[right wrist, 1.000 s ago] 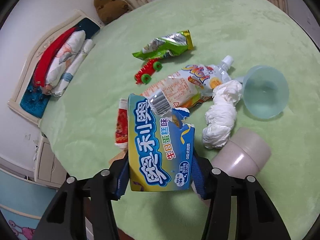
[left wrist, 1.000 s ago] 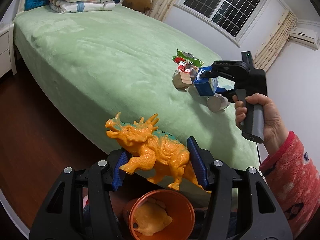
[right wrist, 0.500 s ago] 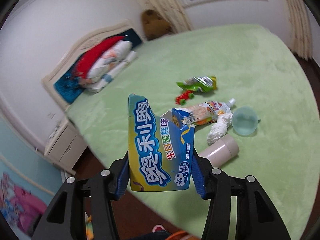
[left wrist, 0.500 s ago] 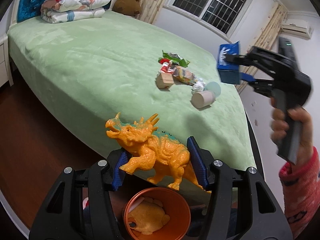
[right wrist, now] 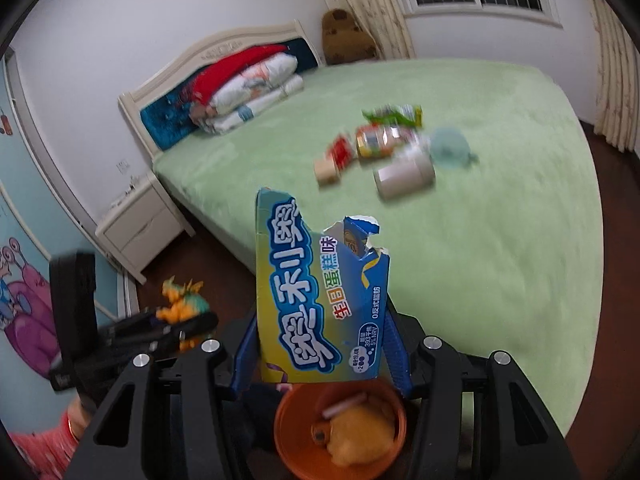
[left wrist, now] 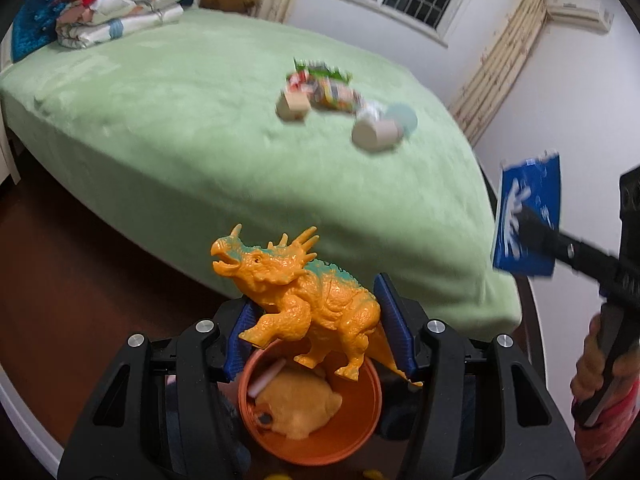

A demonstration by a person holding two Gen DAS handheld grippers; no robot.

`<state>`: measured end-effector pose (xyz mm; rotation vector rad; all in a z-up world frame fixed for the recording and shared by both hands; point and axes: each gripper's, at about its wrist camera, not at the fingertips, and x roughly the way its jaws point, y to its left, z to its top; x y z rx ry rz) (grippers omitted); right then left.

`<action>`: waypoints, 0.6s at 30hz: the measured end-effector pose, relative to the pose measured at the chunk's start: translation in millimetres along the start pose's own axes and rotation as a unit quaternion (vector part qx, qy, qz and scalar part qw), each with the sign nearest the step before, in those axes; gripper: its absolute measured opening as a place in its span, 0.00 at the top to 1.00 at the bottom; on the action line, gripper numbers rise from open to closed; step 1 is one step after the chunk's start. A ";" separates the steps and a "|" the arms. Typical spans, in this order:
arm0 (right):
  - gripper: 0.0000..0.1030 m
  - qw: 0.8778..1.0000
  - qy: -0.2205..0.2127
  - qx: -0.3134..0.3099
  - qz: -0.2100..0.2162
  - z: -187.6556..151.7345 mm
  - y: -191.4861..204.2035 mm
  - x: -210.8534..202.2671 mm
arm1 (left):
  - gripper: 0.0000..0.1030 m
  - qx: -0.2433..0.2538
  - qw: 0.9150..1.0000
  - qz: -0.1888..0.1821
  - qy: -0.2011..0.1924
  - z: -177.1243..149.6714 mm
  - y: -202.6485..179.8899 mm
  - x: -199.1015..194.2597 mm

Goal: Collect trash
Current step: 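Carry the dinosaur and snack box to the orange bucket and release both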

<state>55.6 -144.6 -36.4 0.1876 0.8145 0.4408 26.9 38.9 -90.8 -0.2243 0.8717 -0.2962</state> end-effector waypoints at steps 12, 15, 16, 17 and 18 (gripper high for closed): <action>0.49 0.988 0.122 0.089 -0.011 -125.1 -42.5 59.7 | 0.47 -0.004 0.986 0.019 0.163 -85.7 2.8 89.5; 0.49 0.983 0.157 0.092 -0.019 -147.3 -46.5 82.6 | 0.47 0.004 0.979 0.037 0.201 -106.9 4.0 116.2; 0.49 0.981 0.166 0.094 -0.019 -152.8 -48.1 89.2 | 0.47 0.006 0.976 0.041 0.212 -113.5 4.5 123.5; 0.49 0.979 0.176 0.099 -0.018 -158.3 -50.3 96.9 | 0.47 0.006 0.973 0.041 0.226 -120.1 5.0 131.1; 0.49 0.977 0.184 0.102 -0.017 -161.4 -51.8 102.3 | 0.47 0.004 0.970 0.042 0.239 -126.1 6.1 137.6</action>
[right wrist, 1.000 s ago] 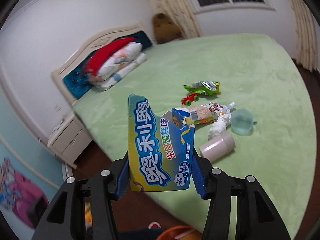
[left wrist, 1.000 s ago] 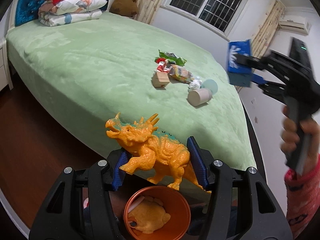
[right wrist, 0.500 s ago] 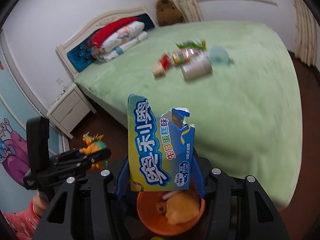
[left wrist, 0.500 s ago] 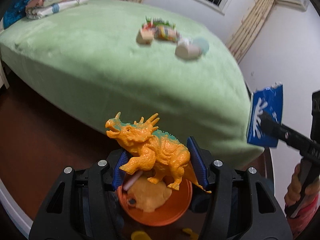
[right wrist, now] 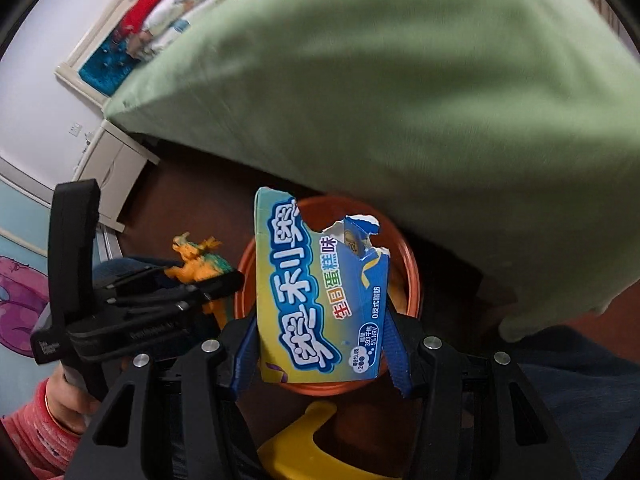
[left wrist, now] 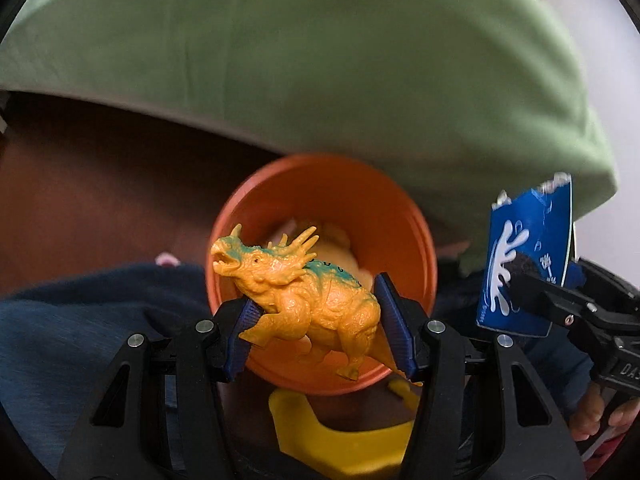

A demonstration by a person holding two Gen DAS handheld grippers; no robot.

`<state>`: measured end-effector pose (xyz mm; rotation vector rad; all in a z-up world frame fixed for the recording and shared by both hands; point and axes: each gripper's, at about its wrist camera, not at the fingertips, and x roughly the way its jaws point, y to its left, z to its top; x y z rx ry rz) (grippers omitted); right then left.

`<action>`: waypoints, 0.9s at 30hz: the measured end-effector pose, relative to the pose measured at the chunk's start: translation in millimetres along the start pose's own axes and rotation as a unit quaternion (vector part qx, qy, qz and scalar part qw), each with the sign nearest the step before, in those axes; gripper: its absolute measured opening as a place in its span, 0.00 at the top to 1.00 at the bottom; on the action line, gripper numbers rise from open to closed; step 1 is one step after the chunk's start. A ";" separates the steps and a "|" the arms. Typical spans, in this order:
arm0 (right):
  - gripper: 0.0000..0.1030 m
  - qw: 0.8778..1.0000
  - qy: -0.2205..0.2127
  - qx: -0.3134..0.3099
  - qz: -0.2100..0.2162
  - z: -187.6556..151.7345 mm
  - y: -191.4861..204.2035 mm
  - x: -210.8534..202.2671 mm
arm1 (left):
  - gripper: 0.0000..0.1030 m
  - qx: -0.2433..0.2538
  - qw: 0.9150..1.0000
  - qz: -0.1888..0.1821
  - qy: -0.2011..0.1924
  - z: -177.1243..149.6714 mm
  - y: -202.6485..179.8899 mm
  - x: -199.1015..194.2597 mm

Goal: Collect trash
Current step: 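Carry the dinosaur and snack box to the orange bucket and release both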

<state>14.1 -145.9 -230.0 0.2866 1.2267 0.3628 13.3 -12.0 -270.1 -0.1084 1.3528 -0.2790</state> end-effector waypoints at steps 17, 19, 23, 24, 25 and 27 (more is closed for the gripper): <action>0.27 0.999 -0.011 0.053 0.008 9.7 -26.2 -1.8 | 0.15 -0.032 0.999 0.034 0.024 4.1 11.7 6.3; 0.27 0.998 -0.013 0.056 0.013 10.3 -25.6 -4.5 | 0.15 -0.026 0.999 0.036 0.018 4.4 13.3 4.5; 0.27 0.998 -0.022 0.052 0.018 12.6 -22.3 -10.9 | 0.15 -0.018 0.999 0.036 0.010 7.9 9.6 -0.5; 0.27 0.998 -0.027 0.050 0.018 13.3 -21.0 -14.2 | 0.15 -0.016 0.999 0.035 0.007 8.6 9.0 -2.5; 0.27 0.998 -0.030 0.049 0.018 14.0 -20.5 -16.6 | 0.15 -0.016 0.999 0.034 0.005 8.8 7.7 -1.5; 0.27 0.998 -0.038 0.049 0.021 17.0 -18.9 -22.5 | 0.15 -0.015 0.999 0.032 0.001 10.7 8.6 -5.7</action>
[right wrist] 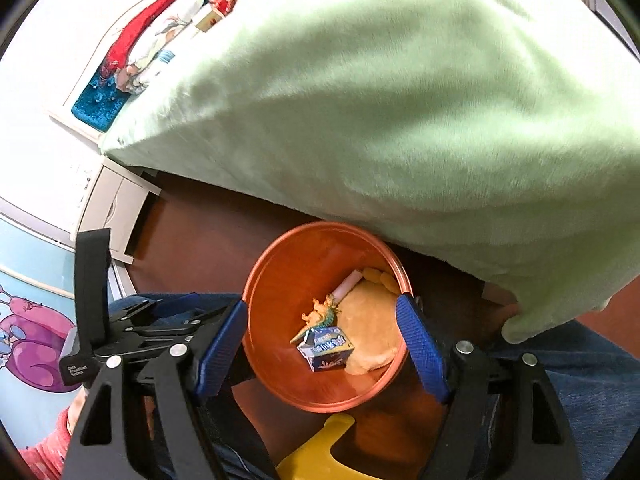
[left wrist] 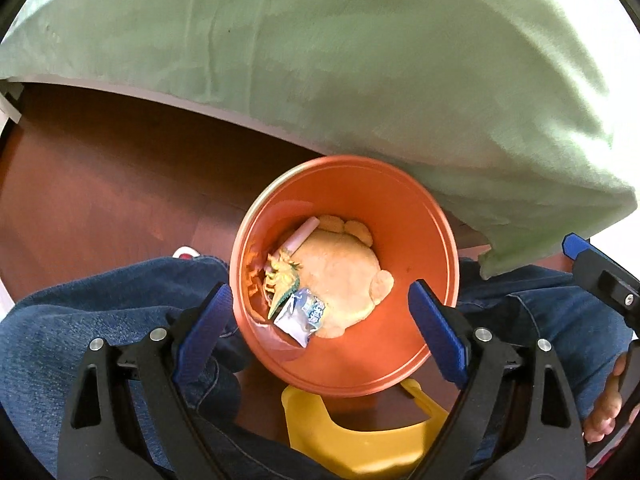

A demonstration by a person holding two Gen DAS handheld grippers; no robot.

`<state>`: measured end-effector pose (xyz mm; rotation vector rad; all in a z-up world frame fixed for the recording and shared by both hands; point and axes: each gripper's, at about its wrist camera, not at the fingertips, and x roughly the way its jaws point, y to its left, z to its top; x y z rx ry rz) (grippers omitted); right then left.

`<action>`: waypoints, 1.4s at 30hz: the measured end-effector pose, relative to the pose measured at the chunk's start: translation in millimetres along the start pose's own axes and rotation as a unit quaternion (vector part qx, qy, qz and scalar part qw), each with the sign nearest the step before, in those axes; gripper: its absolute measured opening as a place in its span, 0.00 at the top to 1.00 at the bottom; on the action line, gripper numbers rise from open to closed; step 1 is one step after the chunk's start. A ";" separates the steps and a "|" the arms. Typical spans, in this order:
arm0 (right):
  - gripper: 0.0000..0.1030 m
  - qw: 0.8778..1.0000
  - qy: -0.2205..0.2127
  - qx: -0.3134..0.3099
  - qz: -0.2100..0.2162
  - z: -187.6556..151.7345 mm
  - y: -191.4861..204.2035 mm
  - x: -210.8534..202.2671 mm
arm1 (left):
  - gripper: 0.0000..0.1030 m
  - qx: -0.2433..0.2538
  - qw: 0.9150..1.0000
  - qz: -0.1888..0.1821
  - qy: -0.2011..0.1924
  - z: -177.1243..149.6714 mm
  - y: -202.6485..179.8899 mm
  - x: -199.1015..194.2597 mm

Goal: Collect trash
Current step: 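Carry the dinosaur and snack box to the orange bucket and release both, then grasp the beige cup with the left tool and lift it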

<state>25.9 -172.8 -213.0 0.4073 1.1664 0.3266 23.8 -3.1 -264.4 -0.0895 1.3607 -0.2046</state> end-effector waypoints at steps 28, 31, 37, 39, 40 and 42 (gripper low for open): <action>0.24 0.993 -0.105 -0.001 0.051 30.5 6.0 -75.6 | 0.13 0.184 0.961 -0.023 -0.203 264.7 -94.5 -98.9; 0.24 0.993 -0.107 -0.005 0.048 31.5 5.2 -75.2 | 0.13 0.218 0.962 0.008 -0.166 287.6 -108.9 -77.8; 0.24 0.994 -0.103 -0.002 0.049 33.5 -4.7 -69.0 | 0.13 0.285 0.950 0.070 -0.104 317.4 -129.7 -52.7; 0.24 0.993 -0.104 0.005 0.050 35.2 -9.3 -67.4 | 0.13 0.290 0.950 0.083 -0.086 322.1 -133.1 -51.3; 0.24 0.993 -0.104 0.006 0.050 37.0 -10.5 -66.4 | 0.19 0.294 0.948 0.086 -0.081 324.8 -135.8 -51.7; 0.24 0.993 -0.105 0.009 0.050 36.6 -14.2 -67.6 | 0.46 0.305 0.946 0.081 -0.074 327.4 -140.3 -53.8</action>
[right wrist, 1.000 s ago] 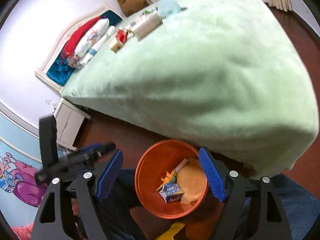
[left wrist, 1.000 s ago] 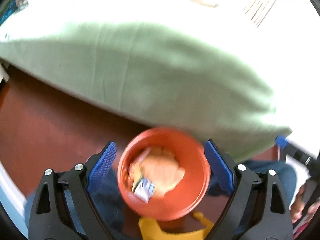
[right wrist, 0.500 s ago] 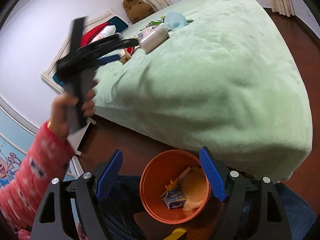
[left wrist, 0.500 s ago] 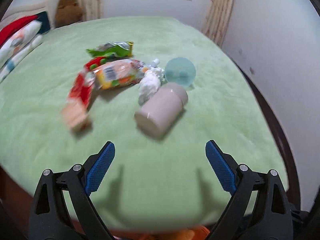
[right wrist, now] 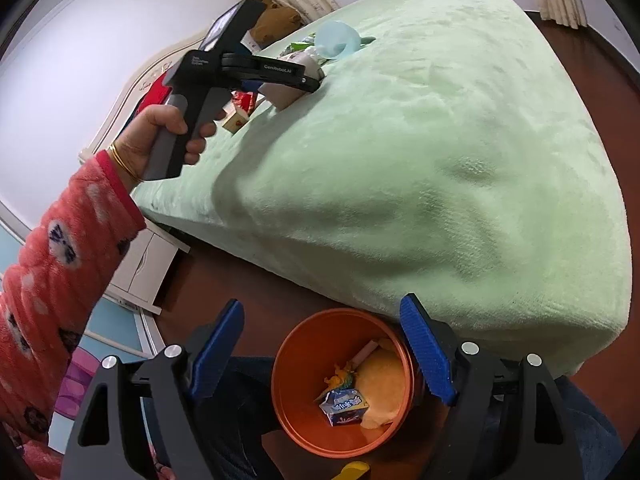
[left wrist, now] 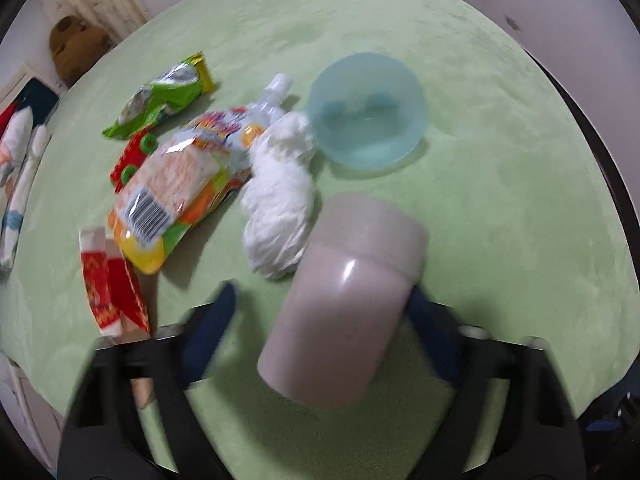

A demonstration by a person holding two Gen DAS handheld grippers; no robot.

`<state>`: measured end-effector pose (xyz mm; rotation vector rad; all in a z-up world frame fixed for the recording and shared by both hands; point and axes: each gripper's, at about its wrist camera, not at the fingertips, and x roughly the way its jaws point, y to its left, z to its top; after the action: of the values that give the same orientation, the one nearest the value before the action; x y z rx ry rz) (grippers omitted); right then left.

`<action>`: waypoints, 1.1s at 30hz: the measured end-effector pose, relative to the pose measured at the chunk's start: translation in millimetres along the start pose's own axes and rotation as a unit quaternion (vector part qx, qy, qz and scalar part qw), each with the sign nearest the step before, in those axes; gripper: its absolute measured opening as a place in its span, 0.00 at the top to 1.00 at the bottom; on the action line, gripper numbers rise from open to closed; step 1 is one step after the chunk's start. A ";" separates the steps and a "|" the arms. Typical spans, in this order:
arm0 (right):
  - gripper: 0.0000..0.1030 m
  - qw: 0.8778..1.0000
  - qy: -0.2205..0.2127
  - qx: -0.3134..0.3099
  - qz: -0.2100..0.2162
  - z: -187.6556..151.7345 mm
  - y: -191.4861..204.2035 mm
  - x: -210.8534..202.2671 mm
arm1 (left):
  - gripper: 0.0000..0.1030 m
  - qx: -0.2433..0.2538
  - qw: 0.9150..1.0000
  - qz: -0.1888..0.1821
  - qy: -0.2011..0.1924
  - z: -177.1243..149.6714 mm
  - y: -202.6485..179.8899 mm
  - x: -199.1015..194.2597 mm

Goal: Collect trash
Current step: 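Grasp the beige cup with the left tool and lift it, then carry the beige cup toward the bucket with the left tool while the right tool grasps the clear blue bowl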

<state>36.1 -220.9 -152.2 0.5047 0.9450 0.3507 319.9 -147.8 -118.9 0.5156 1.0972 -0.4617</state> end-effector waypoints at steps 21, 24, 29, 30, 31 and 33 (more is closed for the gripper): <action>0.24 0.997 -0.060 -0.023 -0.036 64.2 9.6 -16.0 | 0.49 -0.171 0.969 -0.134 -0.122 -166.0 12.8 -92.4; 0.24 0.994 -0.079 -0.048 -0.054 90.1 22.4 -8.9 | 0.49 -0.187 0.965 -0.130 -0.128 -185.8 18.5 -98.2; 0.24 0.986 -0.099 -0.086 -0.102 146.6 42.0 22.3 | 0.49 -0.212 0.961 -0.105 -0.147 -222.6 29.3 -117.4; 0.24 0.985 -0.101 -0.087 -0.109 157.5 43.2 29.8 | 0.49 -0.215 0.959 -0.104 -0.150 -226.8 30.4 -119.8; 0.25 0.984 -0.103 -0.089 -0.118 170.5 45.0 38.9 | 0.49 -0.219 0.958 -0.106 -0.153 -232.0 31.6 -122.2; 0.26 0.979 -0.108 -0.090 -0.149 197.8 48.0 59.6 | 0.49 -0.227 0.956 -0.100 -0.157 -238.7 33.2 -124.9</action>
<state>230.7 -202.1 -70.2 0.2250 0.7550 0.1048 121.6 34.5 -85.4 -0.0751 0.9107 -0.4326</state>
